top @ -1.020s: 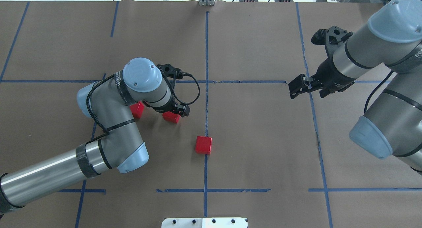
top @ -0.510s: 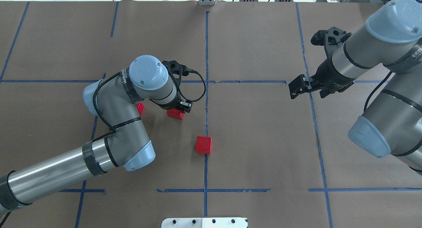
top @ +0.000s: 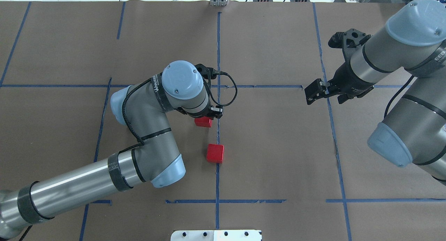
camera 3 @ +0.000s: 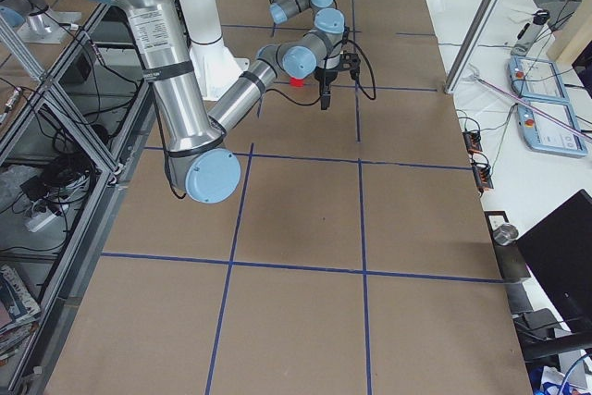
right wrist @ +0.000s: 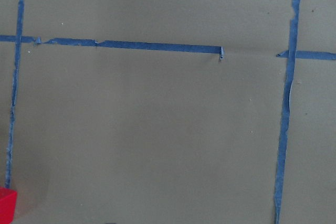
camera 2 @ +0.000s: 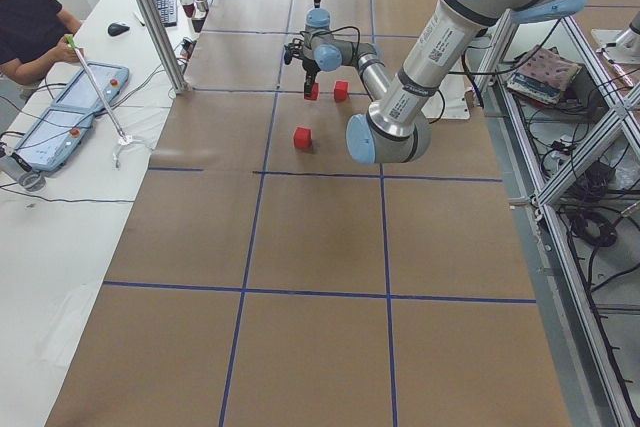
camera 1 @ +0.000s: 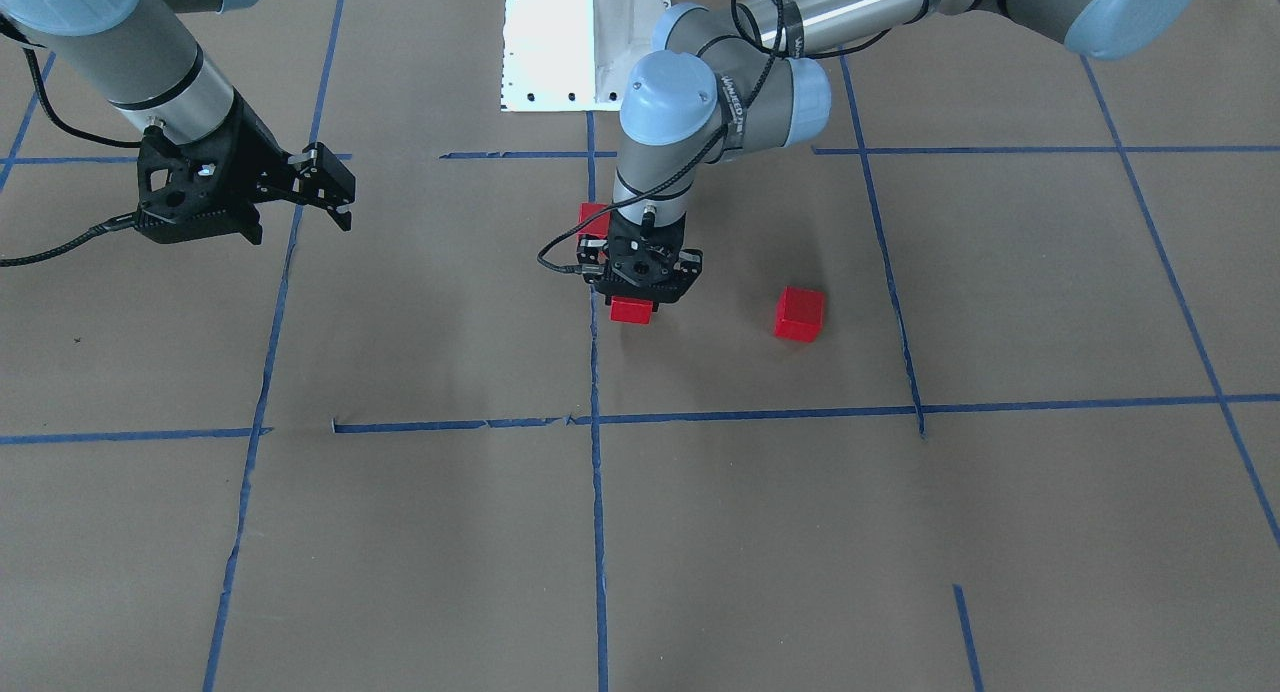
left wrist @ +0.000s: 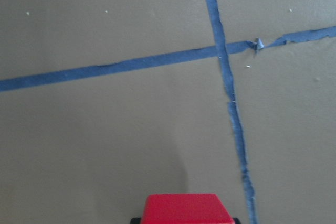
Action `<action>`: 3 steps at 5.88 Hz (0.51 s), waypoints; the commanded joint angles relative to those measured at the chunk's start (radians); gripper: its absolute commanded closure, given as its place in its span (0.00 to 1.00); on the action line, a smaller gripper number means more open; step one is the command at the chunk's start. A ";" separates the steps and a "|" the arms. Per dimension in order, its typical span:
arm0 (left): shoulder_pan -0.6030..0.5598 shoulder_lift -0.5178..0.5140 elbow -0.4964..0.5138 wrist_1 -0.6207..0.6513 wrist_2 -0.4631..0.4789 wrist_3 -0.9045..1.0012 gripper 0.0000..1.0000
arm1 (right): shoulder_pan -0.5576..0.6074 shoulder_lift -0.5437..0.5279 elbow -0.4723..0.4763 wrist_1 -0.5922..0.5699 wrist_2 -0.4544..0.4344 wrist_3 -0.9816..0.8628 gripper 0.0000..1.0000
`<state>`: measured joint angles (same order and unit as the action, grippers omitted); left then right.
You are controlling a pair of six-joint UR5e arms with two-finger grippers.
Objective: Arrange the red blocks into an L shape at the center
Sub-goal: 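Place the held cube against the center cube, farther from the robot, and release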
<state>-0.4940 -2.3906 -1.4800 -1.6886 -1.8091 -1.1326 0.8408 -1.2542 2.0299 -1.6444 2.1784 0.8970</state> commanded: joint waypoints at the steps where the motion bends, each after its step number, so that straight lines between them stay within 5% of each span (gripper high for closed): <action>1: 0.056 -0.039 0.001 0.076 0.048 -0.061 1.00 | 0.000 -0.001 0.001 0.000 0.000 0.003 0.00; 3: 0.074 -0.038 0.001 0.073 0.059 -0.061 1.00 | 0.000 -0.001 -0.002 0.000 0.000 0.000 0.00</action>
<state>-0.4279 -2.4283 -1.4789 -1.6157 -1.7548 -1.1921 0.8406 -1.2547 2.0293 -1.6437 2.1782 0.8995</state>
